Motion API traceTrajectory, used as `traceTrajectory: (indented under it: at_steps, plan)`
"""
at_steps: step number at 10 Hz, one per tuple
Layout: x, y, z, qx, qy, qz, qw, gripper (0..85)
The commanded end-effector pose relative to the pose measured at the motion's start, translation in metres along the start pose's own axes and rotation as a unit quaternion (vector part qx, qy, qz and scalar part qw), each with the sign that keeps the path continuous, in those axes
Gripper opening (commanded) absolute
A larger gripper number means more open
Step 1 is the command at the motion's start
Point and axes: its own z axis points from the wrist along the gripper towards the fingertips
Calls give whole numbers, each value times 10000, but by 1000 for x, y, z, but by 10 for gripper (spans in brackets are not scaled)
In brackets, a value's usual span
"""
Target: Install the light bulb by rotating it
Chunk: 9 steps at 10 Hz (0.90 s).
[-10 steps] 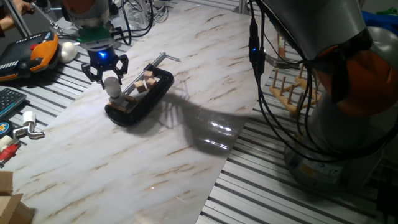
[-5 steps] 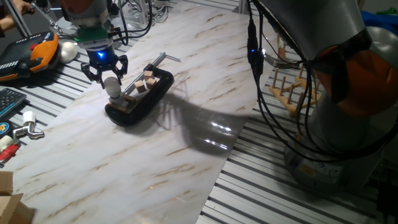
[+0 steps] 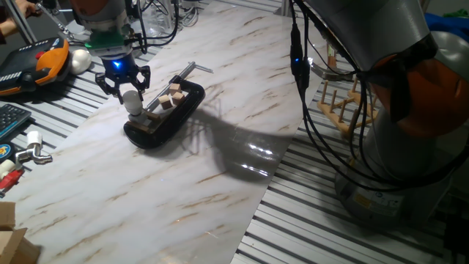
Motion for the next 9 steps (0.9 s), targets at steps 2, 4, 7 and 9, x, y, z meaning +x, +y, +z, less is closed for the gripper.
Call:
traceTrajectory:
  at_steps: [2,4,7,9]
  plan:
    - [0,0,0,6,9,199,9998,0]
    - [0,0,0,-25,-13,360,9993,0]
    - [0,0,0,-40,-32,612,9981,0]
    - [0,0,0,-26,-40,803,9968,0]
